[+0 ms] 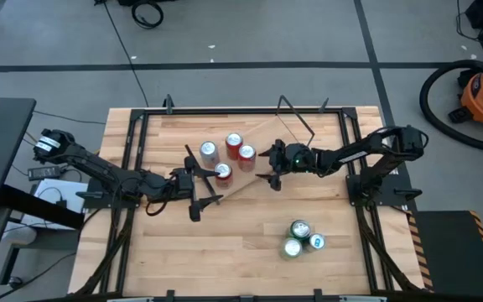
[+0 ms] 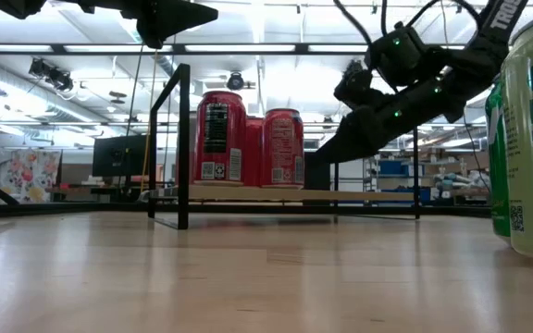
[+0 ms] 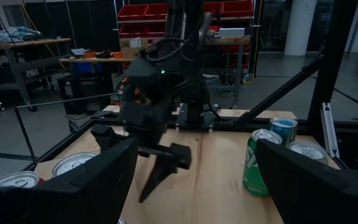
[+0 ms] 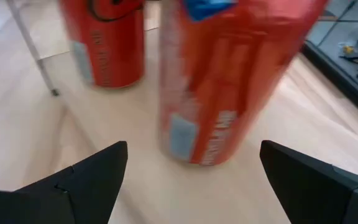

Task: Place canned beverage on shelf
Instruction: Put the red soda can on the shelf

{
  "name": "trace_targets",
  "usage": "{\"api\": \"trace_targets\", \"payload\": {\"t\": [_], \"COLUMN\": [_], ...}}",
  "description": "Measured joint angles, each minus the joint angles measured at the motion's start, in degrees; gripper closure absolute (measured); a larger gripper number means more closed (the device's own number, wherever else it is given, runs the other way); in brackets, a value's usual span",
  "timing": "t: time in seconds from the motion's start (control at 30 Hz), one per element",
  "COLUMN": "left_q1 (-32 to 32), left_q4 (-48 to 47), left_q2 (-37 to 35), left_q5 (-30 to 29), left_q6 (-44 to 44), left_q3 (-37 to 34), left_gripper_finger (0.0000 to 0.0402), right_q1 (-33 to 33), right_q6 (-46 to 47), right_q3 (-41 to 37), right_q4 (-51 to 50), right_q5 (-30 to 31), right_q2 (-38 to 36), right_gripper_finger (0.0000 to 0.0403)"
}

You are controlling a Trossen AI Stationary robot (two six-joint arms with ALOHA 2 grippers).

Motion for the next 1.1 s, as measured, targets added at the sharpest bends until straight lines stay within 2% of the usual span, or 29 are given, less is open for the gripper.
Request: {"api": "trace_targets", "payload": {"t": [0.2,0.5,1.0,1.1], "left_q1": [0.0,0.0,0.0,0.0], "left_q4": [0.0,0.0,0.0,0.0], "left_q2": [0.0,0.0,0.0,0.0], "left_q5": [0.0,0.0,0.0,0.0], "left_q6": [0.0,0.0,0.1,0.3], "left_q3": [0.0,0.0,0.0,0.0], "left_gripper_finger": [0.0065,0.0065,0.0065,0.0065], "right_q1": [-2.0,-5.4,-8.6,-9.3], "right_q6": [-0.6,-2.7,-4.7,-4.1], "right_q3": [0.0,0.0,0.0,0.4], "right_q4": [1.3,1.1,4.3,4.5], "right_q5": [0.2,-10.3,-15.5,-18.2], "right_q2": [0.2,0.1,0.1,0.1], "right_gripper_finger": [0.0026,0.0029,0.0031,0.0031]}}
